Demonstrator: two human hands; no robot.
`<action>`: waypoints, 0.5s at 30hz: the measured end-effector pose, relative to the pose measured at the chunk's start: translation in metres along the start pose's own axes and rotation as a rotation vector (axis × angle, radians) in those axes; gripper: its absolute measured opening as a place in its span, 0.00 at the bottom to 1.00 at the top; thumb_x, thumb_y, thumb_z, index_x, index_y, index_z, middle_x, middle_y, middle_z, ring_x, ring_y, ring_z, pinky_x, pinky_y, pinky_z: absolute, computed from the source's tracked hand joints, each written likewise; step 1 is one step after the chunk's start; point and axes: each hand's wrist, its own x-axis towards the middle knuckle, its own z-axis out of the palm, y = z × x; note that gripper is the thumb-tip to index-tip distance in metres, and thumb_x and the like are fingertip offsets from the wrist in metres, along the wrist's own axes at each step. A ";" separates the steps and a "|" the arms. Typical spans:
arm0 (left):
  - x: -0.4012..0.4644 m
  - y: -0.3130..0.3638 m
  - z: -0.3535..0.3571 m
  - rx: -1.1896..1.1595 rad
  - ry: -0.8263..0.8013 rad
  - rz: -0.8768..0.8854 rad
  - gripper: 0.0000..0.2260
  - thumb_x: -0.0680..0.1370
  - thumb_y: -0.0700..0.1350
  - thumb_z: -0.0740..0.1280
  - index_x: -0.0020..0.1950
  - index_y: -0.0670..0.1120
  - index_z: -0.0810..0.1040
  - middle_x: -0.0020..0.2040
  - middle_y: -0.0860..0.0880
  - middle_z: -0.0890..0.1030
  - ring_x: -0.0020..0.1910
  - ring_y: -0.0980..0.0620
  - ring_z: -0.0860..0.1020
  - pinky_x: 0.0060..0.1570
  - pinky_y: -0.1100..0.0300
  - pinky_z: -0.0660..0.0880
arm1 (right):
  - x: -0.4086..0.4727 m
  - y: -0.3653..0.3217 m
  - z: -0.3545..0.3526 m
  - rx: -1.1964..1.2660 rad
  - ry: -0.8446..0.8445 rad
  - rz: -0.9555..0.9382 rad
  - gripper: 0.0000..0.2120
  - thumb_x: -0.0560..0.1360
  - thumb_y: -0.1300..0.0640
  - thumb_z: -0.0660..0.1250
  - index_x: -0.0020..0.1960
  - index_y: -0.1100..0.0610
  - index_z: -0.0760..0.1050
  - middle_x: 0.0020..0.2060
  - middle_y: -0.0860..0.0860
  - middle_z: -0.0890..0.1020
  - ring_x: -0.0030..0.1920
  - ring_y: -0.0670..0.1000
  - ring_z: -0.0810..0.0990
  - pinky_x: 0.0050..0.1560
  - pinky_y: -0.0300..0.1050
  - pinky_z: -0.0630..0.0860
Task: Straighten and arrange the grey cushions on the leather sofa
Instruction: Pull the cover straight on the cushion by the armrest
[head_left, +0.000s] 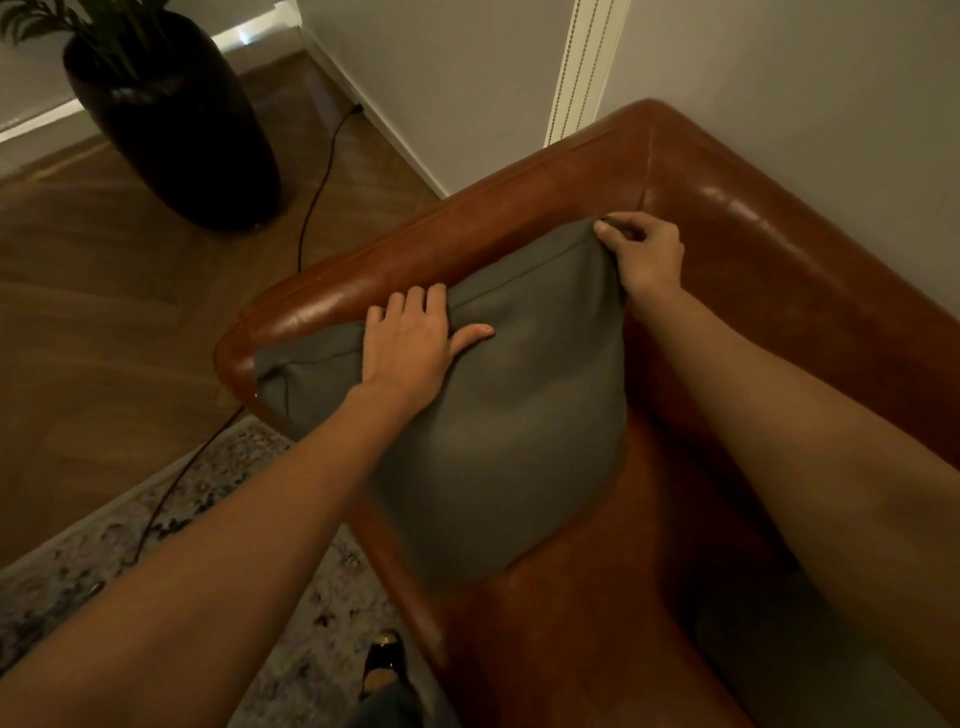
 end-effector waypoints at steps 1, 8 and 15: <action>-0.003 0.000 0.000 0.021 -0.004 -0.002 0.38 0.74 0.70 0.46 0.71 0.44 0.67 0.63 0.42 0.75 0.60 0.40 0.72 0.57 0.46 0.66 | -0.008 0.001 0.002 -0.004 0.013 -0.018 0.15 0.77 0.52 0.70 0.62 0.55 0.80 0.58 0.51 0.82 0.61 0.48 0.77 0.64 0.40 0.70; -0.031 -0.020 0.007 0.093 -0.107 -0.148 0.42 0.72 0.75 0.40 0.74 0.49 0.63 0.67 0.43 0.71 0.64 0.38 0.68 0.65 0.39 0.62 | -0.084 0.032 0.030 0.092 0.000 -0.111 0.30 0.82 0.41 0.56 0.80 0.48 0.51 0.78 0.48 0.59 0.76 0.48 0.59 0.76 0.47 0.57; -0.002 -0.032 0.021 0.045 0.091 -0.139 0.37 0.75 0.73 0.43 0.62 0.45 0.71 0.59 0.43 0.75 0.56 0.39 0.72 0.54 0.40 0.65 | -0.047 0.021 0.062 -0.144 0.020 -0.047 0.27 0.82 0.38 0.48 0.79 0.41 0.47 0.77 0.49 0.61 0.75 0.56 0.61 0.72 0.60 0.56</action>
